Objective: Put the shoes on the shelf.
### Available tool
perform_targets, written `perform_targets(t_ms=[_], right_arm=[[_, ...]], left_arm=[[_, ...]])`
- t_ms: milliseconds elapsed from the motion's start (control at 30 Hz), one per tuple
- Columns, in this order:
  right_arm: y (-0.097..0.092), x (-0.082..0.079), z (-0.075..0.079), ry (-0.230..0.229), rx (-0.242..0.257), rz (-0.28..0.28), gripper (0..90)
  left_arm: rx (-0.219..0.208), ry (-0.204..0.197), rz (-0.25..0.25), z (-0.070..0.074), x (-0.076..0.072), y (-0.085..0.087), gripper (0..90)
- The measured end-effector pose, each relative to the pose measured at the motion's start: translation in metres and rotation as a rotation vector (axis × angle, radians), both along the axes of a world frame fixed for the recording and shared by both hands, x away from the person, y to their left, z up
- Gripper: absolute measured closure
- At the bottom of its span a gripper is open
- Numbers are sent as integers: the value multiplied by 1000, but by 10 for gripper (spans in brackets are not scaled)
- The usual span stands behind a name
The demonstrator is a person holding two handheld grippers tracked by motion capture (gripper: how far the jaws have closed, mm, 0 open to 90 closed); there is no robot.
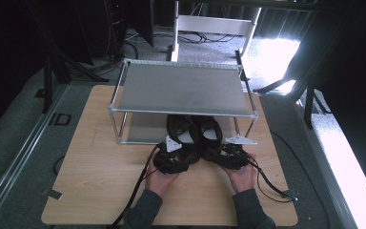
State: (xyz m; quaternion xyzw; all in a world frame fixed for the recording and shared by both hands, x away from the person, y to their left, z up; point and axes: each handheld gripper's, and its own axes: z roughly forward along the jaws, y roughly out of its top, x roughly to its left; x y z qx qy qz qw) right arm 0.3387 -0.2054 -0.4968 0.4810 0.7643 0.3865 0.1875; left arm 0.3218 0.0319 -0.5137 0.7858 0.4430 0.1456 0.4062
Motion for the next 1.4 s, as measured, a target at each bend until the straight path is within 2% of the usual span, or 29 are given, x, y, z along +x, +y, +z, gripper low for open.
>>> perform_targets(t_ms=[33, 100, 200, 367, 500, 667, 1000, 1400], right_arm=[[0, 0, -2, -4, -8, -1, 414], [-1, 1, -5, 4, 8, 1, 406], [-3, 2, -6, 8, 19, 5, 411], [3, 2, -2, 16, 5, -4, 429], [9, 3, 1, 19, 6, 5, 442], [16, 6, 1, 25, 11, 12, 447], [29, 14, 1, 36, 30, 19, 495], [34, 26, -3, 31, 34, -11, 495]], left_arm=[[7, 0, 0, -1, 1, -1, 361], [30, -5, 3, -2, 3, -4, 365], [16, -2, -2, -2, 6, -3, 387], [22, 0, -28, 1, 10, 1, 398], [30, 1, -50, 2, 17, 8, 401], [26, 3, -54, 1, 23, 18, 421], [10, 20, -2, -1, 31, 32, 523], [9, 26, 36, -2, 43, 30, 552]])
